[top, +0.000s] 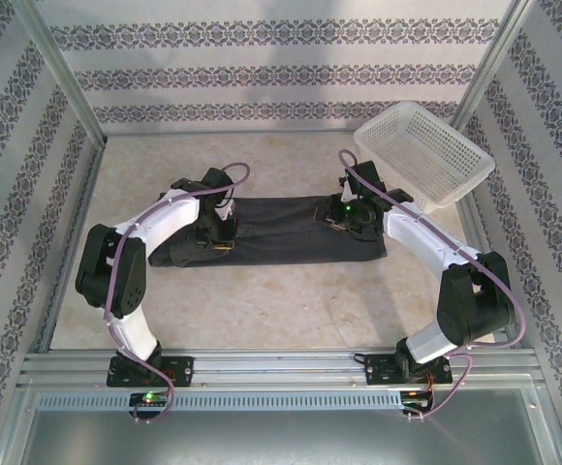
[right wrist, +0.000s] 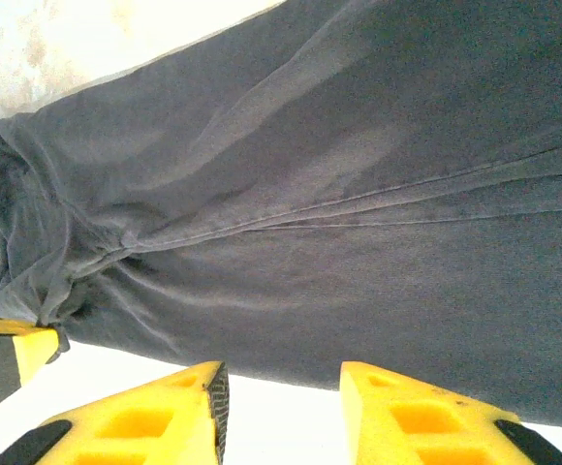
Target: Fold and stack the t-shirts
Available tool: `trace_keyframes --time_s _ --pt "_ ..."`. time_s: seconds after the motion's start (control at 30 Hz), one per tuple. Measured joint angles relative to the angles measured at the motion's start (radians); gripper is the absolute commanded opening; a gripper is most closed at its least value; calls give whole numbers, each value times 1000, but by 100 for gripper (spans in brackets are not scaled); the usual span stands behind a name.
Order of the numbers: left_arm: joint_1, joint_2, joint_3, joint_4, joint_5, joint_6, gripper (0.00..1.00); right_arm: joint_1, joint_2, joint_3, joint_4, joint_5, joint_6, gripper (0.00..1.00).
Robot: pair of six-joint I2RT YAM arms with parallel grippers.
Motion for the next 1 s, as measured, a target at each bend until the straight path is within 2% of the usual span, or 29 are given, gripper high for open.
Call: trace_keyframes --time_s 0.3,0.33,0.4,0.43,0.47,0.6,0.77,0.87,1.0 --pt "14 78 50 -48 213 -157 1 -4 -21 -39 1 -11 0 36" --pt "14 78 55 -48 229 -173 11 -4 -24 -42 1 -12 0 36" --pt "18 78 63 -47 248 -195 36 -4 -29 -46 1 -15 0 37" --pt "19 78 66 -50 249 -202 43 -4 -30 -47 1 -16 0 36" --pt "20 78 66 -53 248 -211 45 -4 -30 -48 1 -18 0 37" --pt "33 74 59 -80 197 -223 47 -4 -30 -49 1 -19 0 36" --pt "97 -24 -32 -94 62 -245 45 -10 -30 -49 1 -22 0 36" --pt "193 -135 -111 -80 12 -254 43 -10 -30 -49 2 -24 0 37" --pt "379 -216 -195 26 6 -254 42 -10 -30 -53 26 -44 -4 39"
